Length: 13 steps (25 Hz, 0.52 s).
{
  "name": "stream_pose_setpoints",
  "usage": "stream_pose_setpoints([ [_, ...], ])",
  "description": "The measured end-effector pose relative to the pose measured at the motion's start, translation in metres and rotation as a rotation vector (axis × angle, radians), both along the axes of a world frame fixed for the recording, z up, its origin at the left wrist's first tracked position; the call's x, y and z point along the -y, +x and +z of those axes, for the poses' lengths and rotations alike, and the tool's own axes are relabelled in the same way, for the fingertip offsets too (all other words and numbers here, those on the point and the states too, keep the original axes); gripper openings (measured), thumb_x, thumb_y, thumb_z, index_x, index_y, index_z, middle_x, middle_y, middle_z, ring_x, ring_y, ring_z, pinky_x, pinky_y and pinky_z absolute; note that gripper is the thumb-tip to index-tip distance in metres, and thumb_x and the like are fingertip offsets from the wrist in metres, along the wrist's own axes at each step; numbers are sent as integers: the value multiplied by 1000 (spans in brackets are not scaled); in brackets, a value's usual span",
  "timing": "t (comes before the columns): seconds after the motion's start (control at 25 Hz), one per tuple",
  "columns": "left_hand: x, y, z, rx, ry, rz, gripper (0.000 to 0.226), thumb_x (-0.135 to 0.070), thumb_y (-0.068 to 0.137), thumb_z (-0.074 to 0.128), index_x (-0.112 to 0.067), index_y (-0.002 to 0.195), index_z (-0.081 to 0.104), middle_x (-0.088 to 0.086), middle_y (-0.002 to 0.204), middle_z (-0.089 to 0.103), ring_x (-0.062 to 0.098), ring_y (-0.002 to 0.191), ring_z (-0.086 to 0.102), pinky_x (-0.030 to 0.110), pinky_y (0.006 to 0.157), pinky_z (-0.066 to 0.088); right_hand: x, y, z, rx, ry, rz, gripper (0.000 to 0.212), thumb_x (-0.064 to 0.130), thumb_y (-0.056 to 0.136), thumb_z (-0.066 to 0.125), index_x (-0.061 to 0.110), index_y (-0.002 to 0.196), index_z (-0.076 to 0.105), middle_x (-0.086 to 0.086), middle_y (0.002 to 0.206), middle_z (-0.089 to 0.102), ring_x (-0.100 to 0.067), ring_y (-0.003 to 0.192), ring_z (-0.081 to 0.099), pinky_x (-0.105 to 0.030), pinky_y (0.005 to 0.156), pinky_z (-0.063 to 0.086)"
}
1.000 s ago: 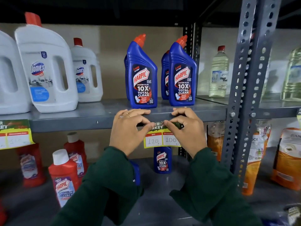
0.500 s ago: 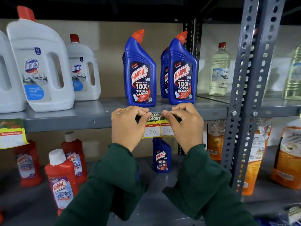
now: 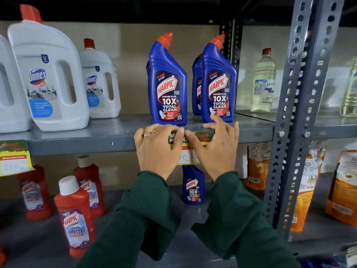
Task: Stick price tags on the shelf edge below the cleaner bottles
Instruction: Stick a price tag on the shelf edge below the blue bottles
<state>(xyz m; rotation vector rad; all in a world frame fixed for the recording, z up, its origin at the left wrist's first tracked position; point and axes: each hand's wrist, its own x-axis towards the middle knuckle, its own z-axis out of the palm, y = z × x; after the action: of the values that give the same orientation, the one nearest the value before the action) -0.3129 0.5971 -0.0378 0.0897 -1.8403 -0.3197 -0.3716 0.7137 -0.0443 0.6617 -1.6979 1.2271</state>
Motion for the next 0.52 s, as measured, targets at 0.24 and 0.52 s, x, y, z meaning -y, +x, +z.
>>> stream_pose_setpoints([
  [0.24, 3, -1, -2, -32, -45, -13, 28, -39, 87, 48, -19, 85, 67, 0, 79, 72, 23, 88, 57, 33, 86, 22, 0, -3, -6, -31, -52, 49, 42, 43, 81, 61, 9, 104, 50, 4, 97, 58, 8, 106, 26, -41, 110, 17],
  [0.52, 16, 5, 2, 36, -117, -65, 24, -28, 89, 49, -13, 89, 68, 4, 74, 72, 26, 77, 57, 33, 82, 28, -7, -3, -7, 9, -51, 103, 14, 15, 87, 60, 6, 97, 55, 12, 94, 48, -25, 111, 43, -55, 94, 39],
])
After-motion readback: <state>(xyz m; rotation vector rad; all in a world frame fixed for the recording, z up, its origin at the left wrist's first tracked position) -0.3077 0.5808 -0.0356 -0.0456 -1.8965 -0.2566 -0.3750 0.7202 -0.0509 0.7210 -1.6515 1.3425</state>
